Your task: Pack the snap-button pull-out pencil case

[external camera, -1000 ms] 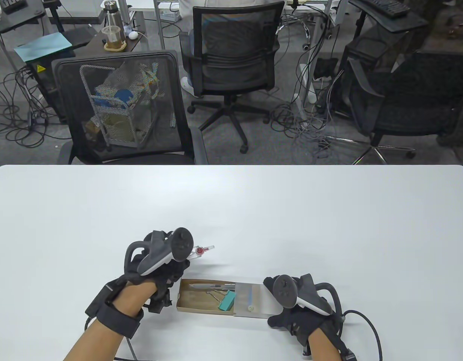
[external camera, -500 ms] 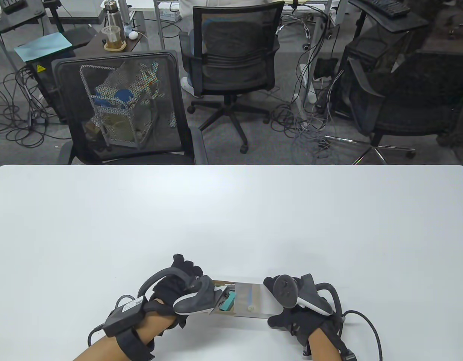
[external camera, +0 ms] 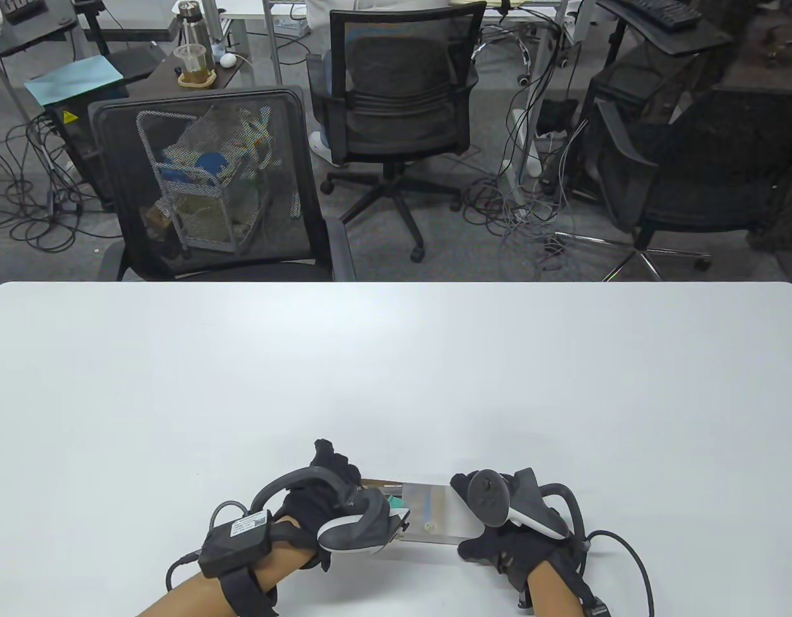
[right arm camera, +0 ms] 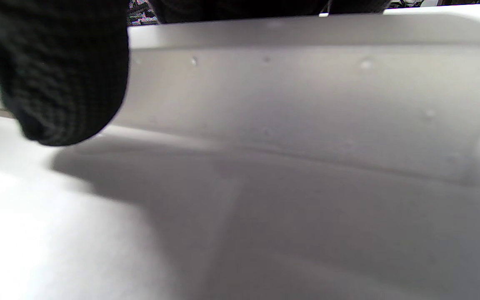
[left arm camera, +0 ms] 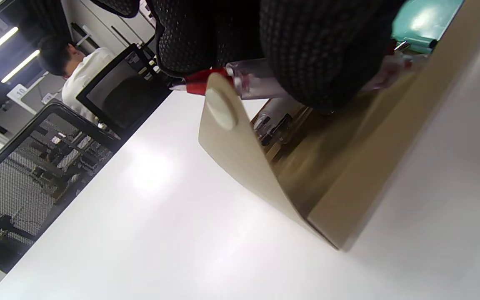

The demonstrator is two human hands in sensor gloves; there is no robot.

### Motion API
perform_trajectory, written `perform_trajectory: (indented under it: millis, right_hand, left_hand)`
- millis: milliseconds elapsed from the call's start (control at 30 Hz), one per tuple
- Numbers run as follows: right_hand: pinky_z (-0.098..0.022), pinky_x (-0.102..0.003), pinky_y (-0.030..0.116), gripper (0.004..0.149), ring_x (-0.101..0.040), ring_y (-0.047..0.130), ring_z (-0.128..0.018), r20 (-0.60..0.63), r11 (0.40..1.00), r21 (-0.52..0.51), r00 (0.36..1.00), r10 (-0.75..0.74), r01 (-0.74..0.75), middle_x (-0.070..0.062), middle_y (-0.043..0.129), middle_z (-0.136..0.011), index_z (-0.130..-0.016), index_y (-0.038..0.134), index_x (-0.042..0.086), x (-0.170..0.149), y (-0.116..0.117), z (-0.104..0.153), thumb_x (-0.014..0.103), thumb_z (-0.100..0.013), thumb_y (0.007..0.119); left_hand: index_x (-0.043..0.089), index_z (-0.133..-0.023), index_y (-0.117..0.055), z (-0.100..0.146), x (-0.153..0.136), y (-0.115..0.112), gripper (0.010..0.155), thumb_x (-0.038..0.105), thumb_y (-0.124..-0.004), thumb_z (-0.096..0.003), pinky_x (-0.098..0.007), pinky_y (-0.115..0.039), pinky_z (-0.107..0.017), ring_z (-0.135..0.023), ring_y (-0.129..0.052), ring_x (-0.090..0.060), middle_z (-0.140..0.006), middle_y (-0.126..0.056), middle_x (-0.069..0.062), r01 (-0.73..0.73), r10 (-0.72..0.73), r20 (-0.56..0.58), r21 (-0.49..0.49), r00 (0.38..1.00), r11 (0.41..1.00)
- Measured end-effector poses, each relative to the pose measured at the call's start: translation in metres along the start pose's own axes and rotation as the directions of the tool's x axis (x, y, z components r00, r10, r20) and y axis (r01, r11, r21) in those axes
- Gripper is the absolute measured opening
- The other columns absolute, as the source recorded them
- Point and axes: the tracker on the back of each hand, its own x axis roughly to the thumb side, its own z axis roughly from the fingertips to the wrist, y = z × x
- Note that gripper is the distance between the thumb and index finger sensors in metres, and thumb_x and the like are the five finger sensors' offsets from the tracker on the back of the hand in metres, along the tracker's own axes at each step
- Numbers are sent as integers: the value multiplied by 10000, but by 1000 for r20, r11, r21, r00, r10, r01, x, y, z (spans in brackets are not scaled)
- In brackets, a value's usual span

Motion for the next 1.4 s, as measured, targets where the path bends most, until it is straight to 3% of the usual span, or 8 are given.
perform_trajectory:
  millis: [467, 733, 867, 933, 1033, 1200, 1267, 1400]
  right_hand:
    - [-773, -589, 459, 949, -278, 582, -1045, 1, 1000, 0, 1000, -2, 2, 76, 524, -1158, -1063, 432, 394, 0, 0, 0, 589, -267, 910]
    - [-773, -589, 458, 952, -277, 584, -1044, 1, 1000, 0, 1000, -2, 2, 76, 523, -1158, -1063, 432, 395, -1, 1, 0, 590, -264, 911]
    - [-773, -588, 456, 952, -274, 581, -1046, 2, 1000, -1, 1000, -5, 5, 78, 522, -1158, -1062, 430, 399, -1, 1, 0, 591, -264, 911]
    - [-773, -586, 455, 950, -271, 580, -1045, 2, 1000, -1, 1000, -6, 6, 80, 520, -1158, -1061, 429, 404, -1, 1, 0, 592, -264, 911]
    - [-775, -582, 453, 948, -264, 579, -1045, 1, 1000, 0, 1000, -8, 8, 91, 518, -1156, -1058, 429, 415, -2, 1, 0, 596, -262, 910]
    - [-775, -577, 458, 948, -263, 580, -1043, -2, 1000, -1, 1000, -8, 8, 98, 523, -1153, -1055, 431, 424, -2, 1, 0, 601, -257, 913]
    - [-775, -576, 458, 946, -260, 581, -1043, -2, 1000, -1, 1000, -7, 7, 98, 525, -1152, -1053, 433, 427, -3, 1, 0, 601, -257, 913]
    - [-775, -576, 460, 947, -260, 582, -1043, -3, 1000, -2, 1000, -5, 5, 99, 526, -1151, -1053, 432, 430, -3, 1, 0, 602, -256, 913]
  left_hand:
    - [358, -875, -818, -8, 3, -2, 591, 438, -926, -300, -524, -580, -817, -832, -936, -155, -900, -886, 135, -126, 126, 19, -9, 992, 992]
    - [360, -874, -840, -10, -5, -5, 588, 432, -928, -298, -529, -569, -819, -843, -935, -159, -905, -894, 133, -191, 192, 31, -41, 981, 981]
    - [376, -875, -837, -5, -21, -4, 589, 441, -919, -295, -519, -578, -816, -849, -933, -153, -912, -889, 139, -301, 301, 23, -27, 953, 953]
    - [383, -877, -834, 0, -40, -4, 572, 434, -904, -312, -515, -584, -813, -852, -930, -153, -916, -885, 141, -436, 436, 0, 4, 900, 900]
    - [390, -875, -833, 10, -70, -17, 532, 406, -873, -345, -508, -608, -796, -848, -928, -156, -917, -880, 139, -647, 654, -58, 102, 755, 756]
    - [367, -888, -825, 25, -115, -76, 495, 387, -814, -394, -506, -641, -759, -834, -921, -186, -921, -870, 106, -879, 907, -201, 240, 371, 412]
    - [343, -888, -832, 28, -117, -99, 493, 390, -808, -398, -509, -659, -738, -821, -923, -207, -916, -876, 84, -912, 930, -250, 245, 268, 328]
    - [332, -855, -872, 24, -102, -136, 467, 408, -814, -398, -500, -697, -703, -778, -947, -212, -876, -910, 76, -962, 940, -278, 131, 197, 241]
